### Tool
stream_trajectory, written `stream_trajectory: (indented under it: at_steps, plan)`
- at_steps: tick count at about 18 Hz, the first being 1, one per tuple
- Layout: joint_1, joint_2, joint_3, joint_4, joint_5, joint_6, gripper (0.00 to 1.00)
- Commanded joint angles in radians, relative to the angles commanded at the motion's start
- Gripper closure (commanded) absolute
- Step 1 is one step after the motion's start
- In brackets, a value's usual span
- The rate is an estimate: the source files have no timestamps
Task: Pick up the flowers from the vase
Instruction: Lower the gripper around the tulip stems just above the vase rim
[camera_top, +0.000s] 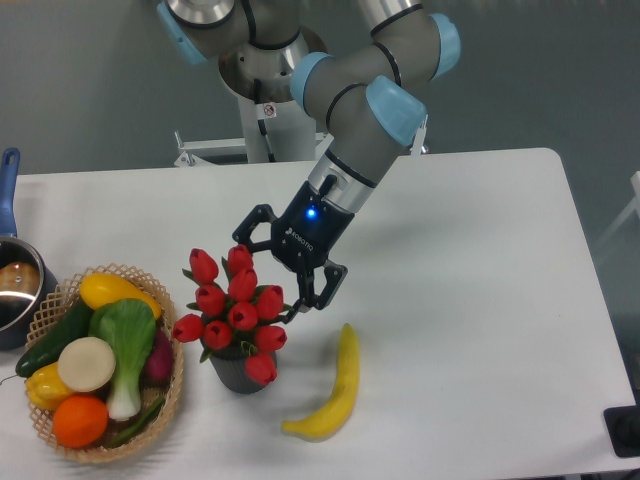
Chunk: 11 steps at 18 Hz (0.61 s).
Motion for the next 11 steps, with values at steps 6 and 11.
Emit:
stream_trajectory:
  at_steps: [6,11]
  plan:
    - [-0.011,-0.014,0.008,0.006,0.002,0.014,0.00]
    - [-0.023,-0.026,0.011,0.006,0.000,0.037,0.00]
